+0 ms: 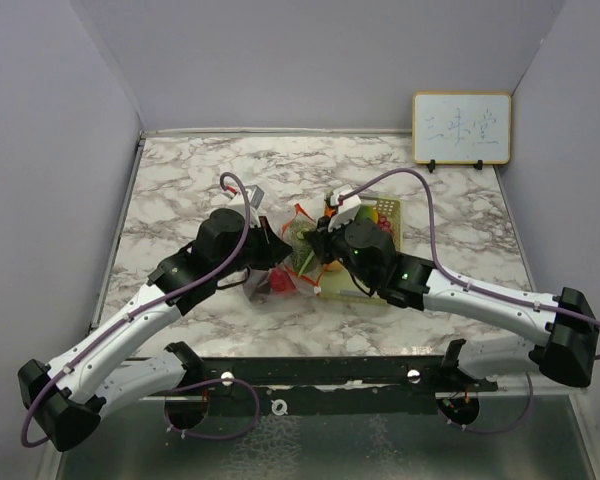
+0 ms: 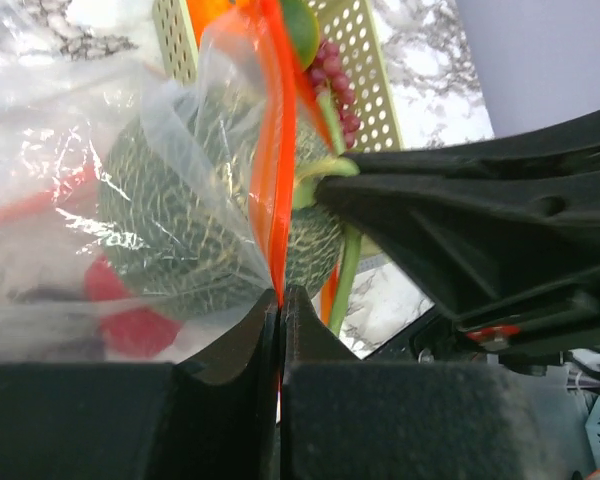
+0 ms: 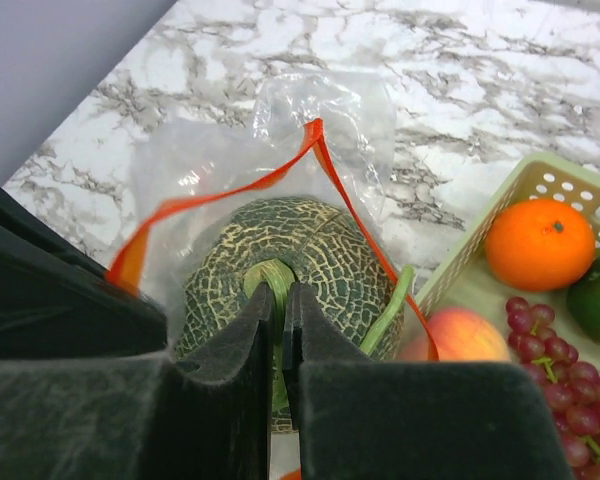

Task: Place the food in the zip-top bag and seal the zipper
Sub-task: Place the fake fruit in the zipper food storage bag.

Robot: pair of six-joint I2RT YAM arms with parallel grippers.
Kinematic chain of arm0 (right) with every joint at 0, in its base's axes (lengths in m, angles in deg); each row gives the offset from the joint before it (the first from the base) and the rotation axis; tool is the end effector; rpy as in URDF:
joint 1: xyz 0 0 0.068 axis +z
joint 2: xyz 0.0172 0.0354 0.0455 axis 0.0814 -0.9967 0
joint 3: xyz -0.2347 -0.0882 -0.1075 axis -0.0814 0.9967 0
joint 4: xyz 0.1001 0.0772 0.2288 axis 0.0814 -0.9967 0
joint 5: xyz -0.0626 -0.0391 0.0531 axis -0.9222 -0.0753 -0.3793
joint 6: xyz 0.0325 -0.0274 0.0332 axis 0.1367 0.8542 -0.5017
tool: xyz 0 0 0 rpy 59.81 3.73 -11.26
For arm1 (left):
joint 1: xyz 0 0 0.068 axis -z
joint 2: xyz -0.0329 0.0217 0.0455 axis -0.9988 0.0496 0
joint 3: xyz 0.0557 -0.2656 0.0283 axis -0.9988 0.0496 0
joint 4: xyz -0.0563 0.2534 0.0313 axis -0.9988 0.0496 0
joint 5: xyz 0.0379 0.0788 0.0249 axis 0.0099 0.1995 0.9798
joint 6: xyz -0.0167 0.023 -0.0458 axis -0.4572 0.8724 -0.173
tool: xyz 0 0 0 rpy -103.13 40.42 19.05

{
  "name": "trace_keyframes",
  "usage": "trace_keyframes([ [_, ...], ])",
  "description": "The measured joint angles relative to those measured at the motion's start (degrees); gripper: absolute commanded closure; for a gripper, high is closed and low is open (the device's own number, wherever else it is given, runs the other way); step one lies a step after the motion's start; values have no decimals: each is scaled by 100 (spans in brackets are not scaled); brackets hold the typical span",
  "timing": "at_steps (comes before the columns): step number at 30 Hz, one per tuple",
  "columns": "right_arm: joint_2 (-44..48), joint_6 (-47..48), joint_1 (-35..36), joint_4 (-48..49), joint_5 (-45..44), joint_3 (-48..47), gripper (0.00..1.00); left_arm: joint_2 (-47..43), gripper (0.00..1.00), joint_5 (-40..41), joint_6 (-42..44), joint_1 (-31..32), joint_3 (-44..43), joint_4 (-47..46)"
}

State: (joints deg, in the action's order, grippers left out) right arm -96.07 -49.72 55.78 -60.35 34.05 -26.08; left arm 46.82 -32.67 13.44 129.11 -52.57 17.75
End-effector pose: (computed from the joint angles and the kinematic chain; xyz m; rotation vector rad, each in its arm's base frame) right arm 0.1559 0.2466 0.3102 -0.3980 1.8587 0.5812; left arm 0.1531 -0.1399 0.3368 0.0463 2.1180 -0.9585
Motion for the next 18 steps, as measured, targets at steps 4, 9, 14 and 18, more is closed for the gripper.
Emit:
trace_keyframes([
  [4, -129, 109, 0, 157, 55, -142, 98, 2, 100, -109, -92, 0, 280, -129],
  [9, -522, 103, 0, 326, 240, -190, 81, 2, 100, -201, -146, 0, 313, -330],
  [14, -597, 116, 11, 284, 348, -188, 47, -15, 100, -229, -197, 0, 597, -522],
  [18, -527, 149, 22, 223, 358, -166, 35, -15, 100, -240, -260, 2, 839, -592],
])
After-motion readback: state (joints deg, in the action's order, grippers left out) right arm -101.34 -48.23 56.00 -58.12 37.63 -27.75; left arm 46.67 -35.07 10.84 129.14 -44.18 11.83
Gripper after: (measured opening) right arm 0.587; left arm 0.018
